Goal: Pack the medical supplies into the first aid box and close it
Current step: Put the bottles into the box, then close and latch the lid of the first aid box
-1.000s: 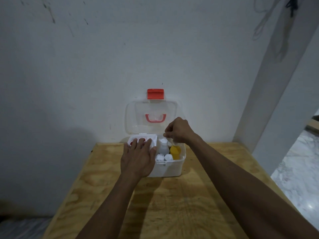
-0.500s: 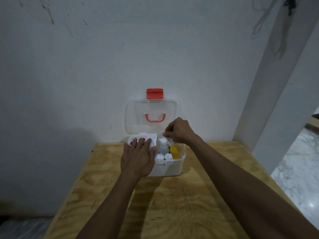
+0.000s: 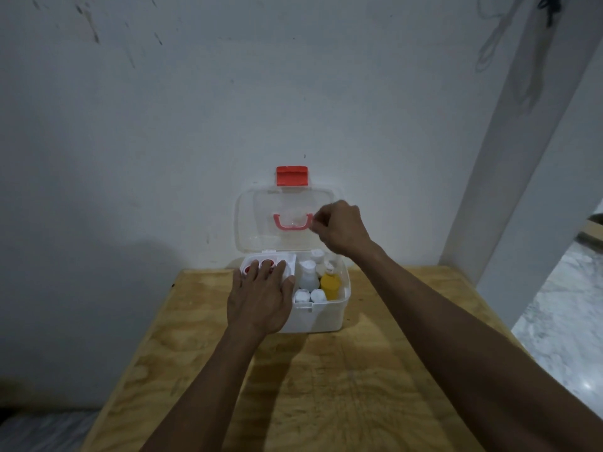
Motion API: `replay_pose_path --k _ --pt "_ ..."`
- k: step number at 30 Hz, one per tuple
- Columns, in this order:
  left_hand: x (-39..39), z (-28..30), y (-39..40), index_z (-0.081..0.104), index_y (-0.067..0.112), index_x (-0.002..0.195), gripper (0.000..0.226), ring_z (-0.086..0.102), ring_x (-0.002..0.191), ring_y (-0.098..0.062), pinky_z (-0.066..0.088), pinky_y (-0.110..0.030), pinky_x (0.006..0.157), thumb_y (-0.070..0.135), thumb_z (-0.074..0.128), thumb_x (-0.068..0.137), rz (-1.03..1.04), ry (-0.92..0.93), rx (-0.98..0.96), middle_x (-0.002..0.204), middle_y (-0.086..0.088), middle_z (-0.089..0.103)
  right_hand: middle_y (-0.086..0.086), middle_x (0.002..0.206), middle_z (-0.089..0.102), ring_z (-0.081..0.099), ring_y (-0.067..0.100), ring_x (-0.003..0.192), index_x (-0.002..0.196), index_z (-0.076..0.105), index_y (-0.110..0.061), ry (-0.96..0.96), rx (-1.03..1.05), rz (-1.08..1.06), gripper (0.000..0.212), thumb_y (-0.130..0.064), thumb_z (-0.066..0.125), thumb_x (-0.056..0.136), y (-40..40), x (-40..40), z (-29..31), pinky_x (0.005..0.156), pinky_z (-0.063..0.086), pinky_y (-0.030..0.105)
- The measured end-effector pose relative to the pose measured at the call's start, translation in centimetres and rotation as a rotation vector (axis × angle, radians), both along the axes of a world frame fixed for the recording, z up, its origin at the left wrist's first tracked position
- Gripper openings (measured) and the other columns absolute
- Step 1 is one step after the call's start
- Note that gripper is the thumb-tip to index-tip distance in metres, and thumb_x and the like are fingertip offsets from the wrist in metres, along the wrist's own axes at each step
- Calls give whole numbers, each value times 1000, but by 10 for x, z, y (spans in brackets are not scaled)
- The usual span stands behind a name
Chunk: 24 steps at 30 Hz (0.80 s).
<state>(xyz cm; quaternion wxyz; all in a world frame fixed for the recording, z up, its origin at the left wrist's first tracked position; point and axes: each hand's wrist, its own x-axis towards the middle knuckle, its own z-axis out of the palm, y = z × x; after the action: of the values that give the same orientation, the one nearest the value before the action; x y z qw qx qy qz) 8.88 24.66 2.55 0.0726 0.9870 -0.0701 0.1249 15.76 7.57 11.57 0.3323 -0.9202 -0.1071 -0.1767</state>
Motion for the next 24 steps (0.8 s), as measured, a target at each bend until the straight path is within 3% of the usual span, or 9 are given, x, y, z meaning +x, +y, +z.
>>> replay_pose_path --k 3,6,11,19,24 --pt "0 0 -1 35 26 146 62 32 141 -27 19 -51 115 49 9 95 3 -1 4 151 0 41 10 108 70 64 22 97 108 70 -7 -163 21 -86 23 -22 66 91 6 10 17 87 50 31" --pt "0 1 -1 35 26 146 61 32 141 -27 19 -51 115 49 10 95 4 -5 9 151 0 41 9 120 62 53 26 114 118 61 -12 -186 -33 -143 30 -28 63 93 13 24 27 92 45 37" --pt "1 0 -1 34 27 147 61 29 143 -27 18 -51 116 49 11 96 11 5 6 153 0 38 9 117 65 57 30 110 122 51 -17 -46 53 -156 38 -37 61 92 22 46 34 92 49 50" --pt "0 1 -1 33 27 148 61 26 145 -26 16 -50 118 49 11 95 5 2 -23 155 0 36 -1 111 68 59 24 108 115 53 -22 16 224 -149 28 -29 64 91 32 58 41 98 44 48" --pt "0 0 0 34 27 147 60 29 143 -26 18 -51 118 49 12 95 4 -8 -20 153 0 39 -4 100 71 65 18 97 110 63 -26 -48 319 -100 25 -41 63 90 27 51 38 92 50 48"
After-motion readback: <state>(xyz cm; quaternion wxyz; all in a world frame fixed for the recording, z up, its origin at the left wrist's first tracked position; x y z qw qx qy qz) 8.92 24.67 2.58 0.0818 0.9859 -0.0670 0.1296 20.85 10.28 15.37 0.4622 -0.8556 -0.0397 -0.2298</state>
